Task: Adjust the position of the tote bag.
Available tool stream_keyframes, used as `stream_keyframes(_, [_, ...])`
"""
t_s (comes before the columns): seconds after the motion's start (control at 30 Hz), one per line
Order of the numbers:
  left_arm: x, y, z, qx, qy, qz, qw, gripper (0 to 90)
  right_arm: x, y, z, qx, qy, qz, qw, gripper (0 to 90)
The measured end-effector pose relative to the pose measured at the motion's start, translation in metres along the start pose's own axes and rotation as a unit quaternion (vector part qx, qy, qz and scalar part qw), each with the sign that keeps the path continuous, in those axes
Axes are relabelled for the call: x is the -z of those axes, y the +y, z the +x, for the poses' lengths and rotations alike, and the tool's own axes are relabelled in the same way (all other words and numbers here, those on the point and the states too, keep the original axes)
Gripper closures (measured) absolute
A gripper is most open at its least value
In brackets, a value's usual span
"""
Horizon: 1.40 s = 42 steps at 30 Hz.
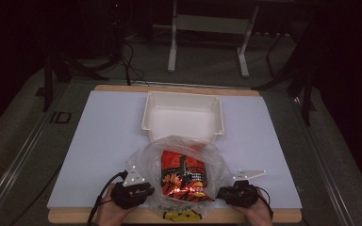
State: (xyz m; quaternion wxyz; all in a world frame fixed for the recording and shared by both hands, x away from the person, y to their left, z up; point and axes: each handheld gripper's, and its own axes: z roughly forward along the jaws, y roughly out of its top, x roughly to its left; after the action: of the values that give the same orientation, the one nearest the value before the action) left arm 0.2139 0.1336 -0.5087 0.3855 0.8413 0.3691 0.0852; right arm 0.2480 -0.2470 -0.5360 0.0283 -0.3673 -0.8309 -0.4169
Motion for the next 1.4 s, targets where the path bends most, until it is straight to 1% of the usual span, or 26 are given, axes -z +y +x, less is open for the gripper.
stream_keyframes(0.1, [0.008,0.004,-0.004,-0.004,-0.016,-0.027,0.9995,70.1,0.000,0.000,0.000,0.001,0.000,0.001,1.0000,72.6])
stream_keyframes(0.17, [0.011,0.008,-0.005,-0.005,-0.026,-0.039,0.9989,68.1,0.000,0.000,0.001,0.002,-0.001,0.000,1.0000,72.5])
stream_keyframes(0.2, [0.012,0.009,-0.005,-0.006,-0.027,-0.041,0.9988,67.1,0.000,0.000,0.001,0.003,-0.001,0.000,1.0000,72.4])
stream_keyframes(0.27, [0.011,0.012,-0.006,-0.010,-0.021,-0.040,0.9989,65.5,-0.001,0.000,0.001,0.004,0.000,0.000,1.0000,72.2])
stream_keyframes(0.3, [0.011,0.013,-0.006,-0.008,-0.022,-0.044,0.9987,64.6,-0.001,0.000,0.001,0.004,0.001,0.000,1.0000,72.2])
stream_keyframes(0.43, [0.014,0.019,-0.007,-0.006,-0.036,-0.060,0.9975,62.2,-0.001,0.000,0.001,0.006,0.000,0.000,1.0000,71.7])
stream_keyframes(0.5, [0.015,0.019,-0.007,-0.008,-0.040,-0.061,0.9973,61.4,-0.001,0.000,0.002,0.006,0.000,0.000,1.0000,71.7])
stream_keyframes(0.57, [0.019,0.019,-0.009,-0.014,-0.032,-0.056,0.9978,59.9,-0.001,0.000,0.003,0.009,-0.003,0.001,1.0000,71.4])
stream_keyframes(0.67, [0.023,0.015,-0.010,-0.019,-0.031,-0.054,0.9979,59.8,-0.001,0.000,0.003,0.012,-0.006,0.002,0.9999,71.4])
stream_keyframes(0.83, [0.034,0.004,-0.009,-0.015,-0.040,-0.060,0.9973,61.6,-0.001,0.000,0.003,0.010,-0.005,0.001,0.9999,71.2])
stream_keyframes(0.9, [0.038,0.004,-0.010,-0.016,-0.050,-0.067,0.9964,62.7,-0.001,0.000,0.003,0.010,-0.005,0.001,0.9999,71.2])
stream_keyframes(0.93, [0.039,0.006,-0.011,-0.021,-0.052,-0.073,0.9958,63.2,-0.001,0.000,0.003,0.011,-0.005,0.000,0.9999,71.2])
stream_keyframes(0.97, [0.041,0.007,-0.013,-0.029,-0.050,-0.083,0.9949,63.7,-0.001,0.000,0.003,0.011,-0.005,0.000,0.9999,71.2])
stream_keyframes(1.03, [0.043,0.012,-0.017,-0.044,-0.056,-0.104,0.9920,64.8,-0.001,-0.001,0.003,0.011,-0.005,-0.001,0.9999,71.1])
stream_keyframes(1.1, [0.043,0.017,-0.019,-0.052,-0.053,-0.121,0.9899,64.4,-0.001,-0.001,0.003,0.009,-0.004,-0.001,0.9999,71.1])
stream_keyframes(1.13, [0.041,0.021,-0.019,-0.053,-0.050,-0.123,0.9897,63.2,-0.001,-0.001,0.003,0.009,-0.004,-0.002,0.9999,71.1])
stream_keyframes(1.17, [0.038,0.024,-0.019,-0.051,-0.044,-0.123,0.9902,61.3,-0.001,-0.001,0.003,0.009,-0.004,-0.002,0.9999,71.1])
stream_keyframes(1.2, [0.033,0.027,-0.017,-0.046,-0.036,-0.119,0.9911,61.1,-0.001,-0.001,0.003,0.010,-0.004,-0.002,0.9999,71.1])
stream_keyframes(1.27, [0.020,0.033,-0.012,-0.035,-0.023,-0.098,0.9944,61.2,-0.001,-0.001,0.003,0.010,-0.004,-0.003,0.9999,71.0])
stream_keyframes(1.3, [0.013,0.035,-0.009,-0.030,-0.020,-0.083,0.9959,61.0,-0.001,-0.001,0.003,0.010,-0.004,-0.003,0.9999,70.9])
stream_keyframes(1.33, [0.006,0.036,-0.007,-0.024,-0.022,-0.064,0.9974,60.2,-0.001,-0.001,0.003,0.009,-0.003,-0.004,0.9999,70.9])
stream_keyframes(1.4, [-0.008,0.034,-0.003,-0.016,-0.028,-0.027,0.9991,59.0,-0.001,-0.002,0.002,0.008,-0.002,-0.005,1.0000,70.8])
